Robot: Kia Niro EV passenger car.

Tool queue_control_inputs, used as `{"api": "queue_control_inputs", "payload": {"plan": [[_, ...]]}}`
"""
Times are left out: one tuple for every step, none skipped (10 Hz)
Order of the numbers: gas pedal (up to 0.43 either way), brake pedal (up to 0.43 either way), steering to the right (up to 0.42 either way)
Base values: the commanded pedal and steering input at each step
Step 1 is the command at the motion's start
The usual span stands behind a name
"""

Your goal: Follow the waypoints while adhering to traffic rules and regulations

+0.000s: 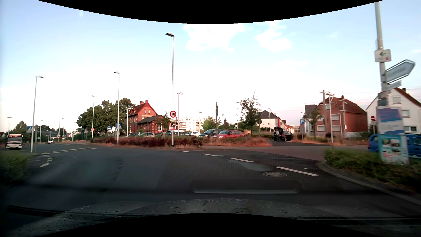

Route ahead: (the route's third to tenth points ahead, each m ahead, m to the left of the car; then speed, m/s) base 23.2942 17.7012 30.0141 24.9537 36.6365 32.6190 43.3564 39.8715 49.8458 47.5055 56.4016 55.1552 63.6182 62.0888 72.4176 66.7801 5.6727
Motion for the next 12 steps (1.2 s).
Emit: {"api": "queue_control_inputs", "payload": {"plan": [[0.087, 0.0, -0.208], [0.087, 0.0, -0.211], [0.087, 0.0, -0.218], [0.087, 0.0, -0.223], [0.087, 0.0, -0.223], [0.098, 0.0, -0.223], [0.098, 0.0, -0.223], [0.098, 0.0, -0.222], [0.098, 0.0, -0.221], [0.098, 0.0, -0.22], [0.098, 0.0, -0.217], [0.098, 0.0, -0.215]]}}
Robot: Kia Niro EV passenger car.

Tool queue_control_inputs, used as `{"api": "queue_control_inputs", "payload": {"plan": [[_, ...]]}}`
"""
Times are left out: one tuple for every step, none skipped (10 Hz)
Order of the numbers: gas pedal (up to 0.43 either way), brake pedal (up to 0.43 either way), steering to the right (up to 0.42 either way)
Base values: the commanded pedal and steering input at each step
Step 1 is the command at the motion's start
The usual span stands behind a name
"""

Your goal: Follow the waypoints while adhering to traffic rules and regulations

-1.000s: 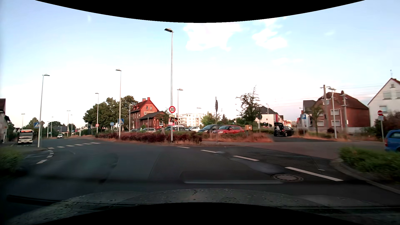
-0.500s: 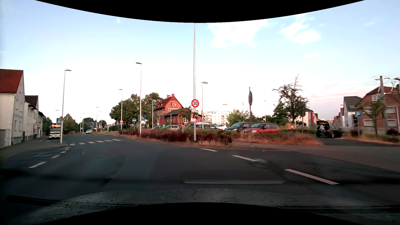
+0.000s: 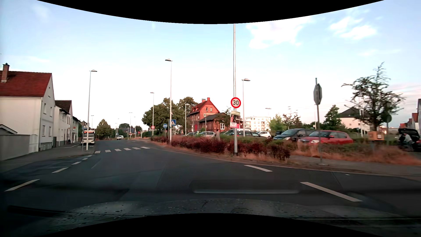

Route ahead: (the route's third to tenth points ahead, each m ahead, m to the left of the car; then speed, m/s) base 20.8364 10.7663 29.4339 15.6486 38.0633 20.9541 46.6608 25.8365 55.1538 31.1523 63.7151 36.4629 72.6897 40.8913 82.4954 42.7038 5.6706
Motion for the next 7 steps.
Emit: {"api": "queue_control_inputs", "payload": {"plan": [[0.098, 0.0, -0.212], [0.098, 0.0, -0.207], [0.098, 0.0, -0.2], [0.098, 0.0, -0.193], [0.098, 0.0, -0.189], [0.098, 0.0, -0.182], [0.098, 0.0, -0.176]]}}
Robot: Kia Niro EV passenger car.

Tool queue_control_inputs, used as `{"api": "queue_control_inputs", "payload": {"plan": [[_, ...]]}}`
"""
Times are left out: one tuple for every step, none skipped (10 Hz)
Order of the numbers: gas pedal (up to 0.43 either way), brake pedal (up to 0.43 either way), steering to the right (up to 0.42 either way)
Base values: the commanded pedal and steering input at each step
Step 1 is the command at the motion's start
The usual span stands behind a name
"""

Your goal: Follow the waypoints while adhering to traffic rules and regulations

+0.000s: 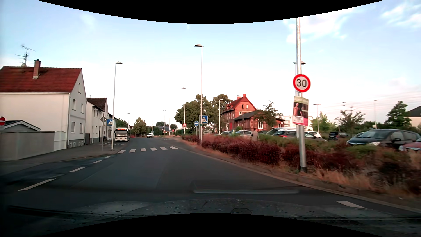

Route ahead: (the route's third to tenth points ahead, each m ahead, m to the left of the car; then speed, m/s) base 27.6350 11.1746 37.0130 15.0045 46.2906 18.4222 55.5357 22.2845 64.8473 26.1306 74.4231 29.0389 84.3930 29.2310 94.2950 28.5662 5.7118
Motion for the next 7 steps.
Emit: {"api": "queue_control_inputs", "payload": {"plan": [[0.098, 0.0, -0.17], [0.098, 0.0, -0.167], [0.098, 0.0, -0.161], [0.098, 0.0, -0.152], [0.098, 0.0, -0.144], [0.098, 0.0, -0.135], [0.098, 0.0, -0.13]]}}
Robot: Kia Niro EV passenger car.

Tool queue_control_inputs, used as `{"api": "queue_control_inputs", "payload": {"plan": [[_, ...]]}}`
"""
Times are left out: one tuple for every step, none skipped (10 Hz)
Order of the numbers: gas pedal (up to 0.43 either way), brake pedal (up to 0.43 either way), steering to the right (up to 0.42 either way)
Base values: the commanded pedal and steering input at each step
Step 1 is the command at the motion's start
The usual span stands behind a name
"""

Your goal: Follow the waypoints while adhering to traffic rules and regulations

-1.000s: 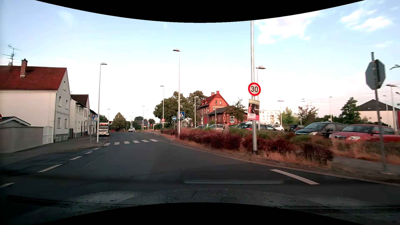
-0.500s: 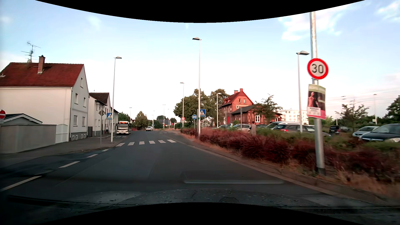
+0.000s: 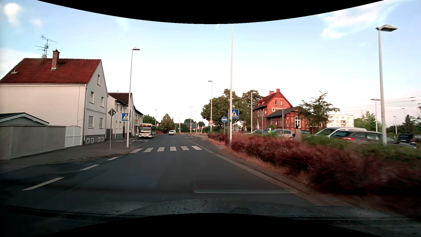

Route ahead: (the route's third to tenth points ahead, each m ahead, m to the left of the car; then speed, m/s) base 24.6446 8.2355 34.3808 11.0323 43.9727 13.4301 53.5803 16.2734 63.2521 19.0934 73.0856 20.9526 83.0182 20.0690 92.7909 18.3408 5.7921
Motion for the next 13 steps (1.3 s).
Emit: {"api": "queue_control_inputs", "payload": {"plan": [[0.098, 0.0, -0.13], [0.098, 0.0, -0.128], [0.098, 0.0, -0.125], [0.098, 0.0, -0.12], [0.098, 0.0, -0.113], [0.098, 0.0, -0.11], [0.098, 0.0, -0.108], [0.098, 0.0, -0.105], [0.098, 0.0, -0.1], [0.098, 0.0, -0.091], [0.098, 0.0, -0.078], [0.098, 0.0, -0.065], [0.098, 0.0, -0.055]]}}
